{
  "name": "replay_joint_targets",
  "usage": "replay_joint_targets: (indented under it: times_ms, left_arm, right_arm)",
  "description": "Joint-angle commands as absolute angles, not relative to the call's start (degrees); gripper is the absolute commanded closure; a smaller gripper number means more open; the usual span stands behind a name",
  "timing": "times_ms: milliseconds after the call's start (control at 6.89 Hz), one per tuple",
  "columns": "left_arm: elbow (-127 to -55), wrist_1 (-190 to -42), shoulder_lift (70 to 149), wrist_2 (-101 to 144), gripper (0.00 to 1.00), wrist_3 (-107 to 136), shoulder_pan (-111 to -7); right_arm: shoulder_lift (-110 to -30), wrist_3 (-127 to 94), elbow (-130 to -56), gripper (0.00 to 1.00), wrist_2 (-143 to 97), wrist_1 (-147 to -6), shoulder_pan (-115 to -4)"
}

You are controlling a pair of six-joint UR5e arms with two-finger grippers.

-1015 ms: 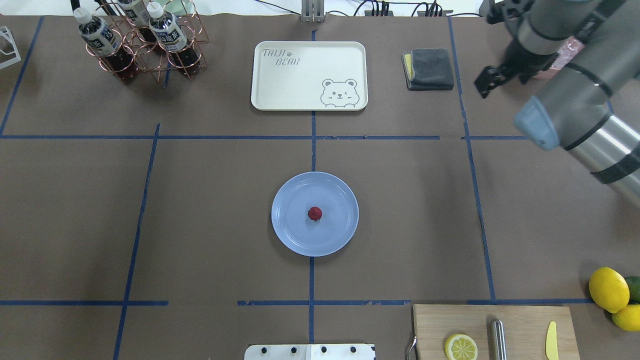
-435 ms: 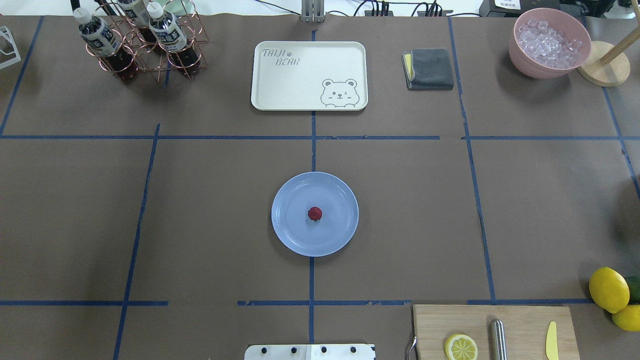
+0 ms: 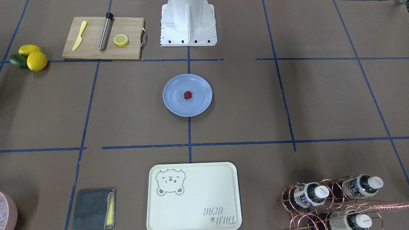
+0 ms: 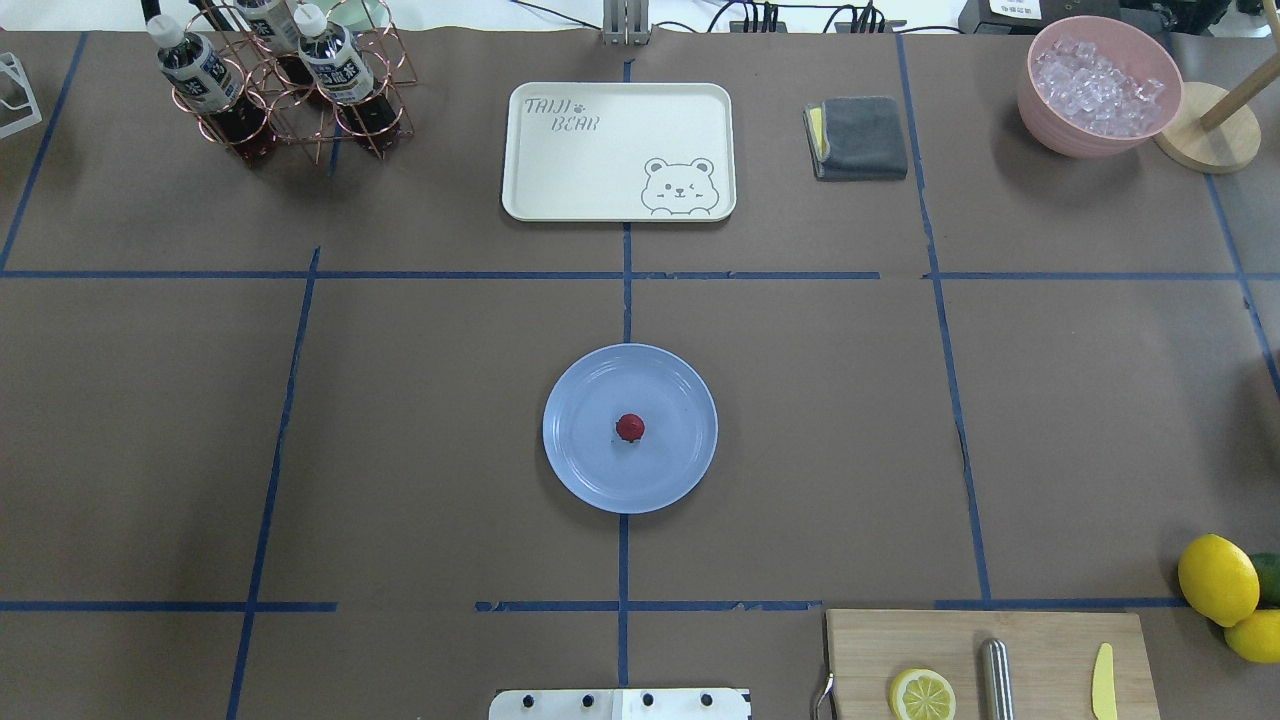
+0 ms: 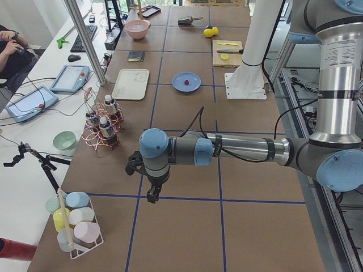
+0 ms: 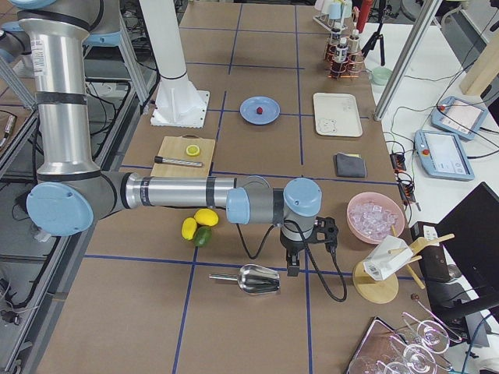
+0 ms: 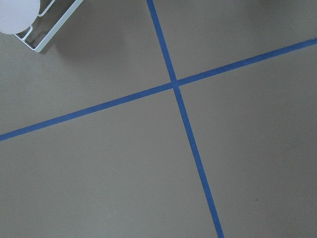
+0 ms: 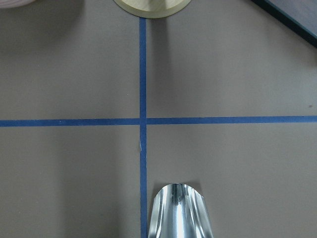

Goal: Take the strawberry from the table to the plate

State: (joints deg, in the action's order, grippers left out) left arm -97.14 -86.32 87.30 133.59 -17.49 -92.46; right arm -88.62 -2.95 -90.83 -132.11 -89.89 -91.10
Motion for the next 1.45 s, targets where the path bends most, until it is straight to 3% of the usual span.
replay_joint_targets:
  times_ms: [0, 1305]
  left_arm:
    - [-96.86, -85.87, 87.28, 133.59, 0.00, -16.88, -92.37]
    - [-96.77, -86.57, 86.48, 133.51, 0.00, -16.00, -92.37]
  right_arm:
    - [-89.38, -3.60, -91.05, 0.00, -132.53, -90.53, -91.49]
    - [-89.74, -3.60, -90.53, 0.00, -132.36, -90.09, -91.41]
